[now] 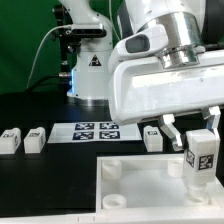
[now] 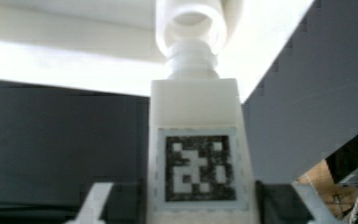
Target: Assemble one leg
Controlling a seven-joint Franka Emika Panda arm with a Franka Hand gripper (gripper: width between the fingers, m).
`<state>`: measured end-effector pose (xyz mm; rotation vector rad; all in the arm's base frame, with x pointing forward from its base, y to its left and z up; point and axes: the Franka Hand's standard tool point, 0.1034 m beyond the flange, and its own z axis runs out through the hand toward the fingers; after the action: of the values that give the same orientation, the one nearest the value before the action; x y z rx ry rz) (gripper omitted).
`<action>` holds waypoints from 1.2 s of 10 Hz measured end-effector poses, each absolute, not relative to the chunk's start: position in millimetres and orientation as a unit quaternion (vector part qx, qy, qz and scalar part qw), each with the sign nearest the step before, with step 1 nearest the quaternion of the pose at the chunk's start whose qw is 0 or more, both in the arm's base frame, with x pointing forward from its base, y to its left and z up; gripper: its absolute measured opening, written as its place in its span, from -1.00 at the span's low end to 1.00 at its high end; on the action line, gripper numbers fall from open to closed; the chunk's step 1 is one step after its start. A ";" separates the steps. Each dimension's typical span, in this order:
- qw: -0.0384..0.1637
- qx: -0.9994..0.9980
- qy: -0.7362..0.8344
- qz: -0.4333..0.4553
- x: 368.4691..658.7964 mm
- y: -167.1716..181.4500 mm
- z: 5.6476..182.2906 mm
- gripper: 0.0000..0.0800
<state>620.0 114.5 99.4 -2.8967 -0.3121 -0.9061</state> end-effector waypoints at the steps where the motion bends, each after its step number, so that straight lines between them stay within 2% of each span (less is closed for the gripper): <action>1: 0.045 -0.949 -0.103 -0.294 617.9 115.1 96.4 -0.27; 6: 0.046 -0.951 -0.099 -0.289 618.6 112.6 81.5 -0.27; 12: 0.044 -0.947 -0.096 -0.304 622.0 111.8 80.9 -0.27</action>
Offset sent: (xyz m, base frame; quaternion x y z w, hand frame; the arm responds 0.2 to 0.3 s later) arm 0.0111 0.0026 -0.0101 -0.0058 0.0086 0.0068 0.9999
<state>622.0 111.8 80.9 -2.8940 -0.2935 -0.9287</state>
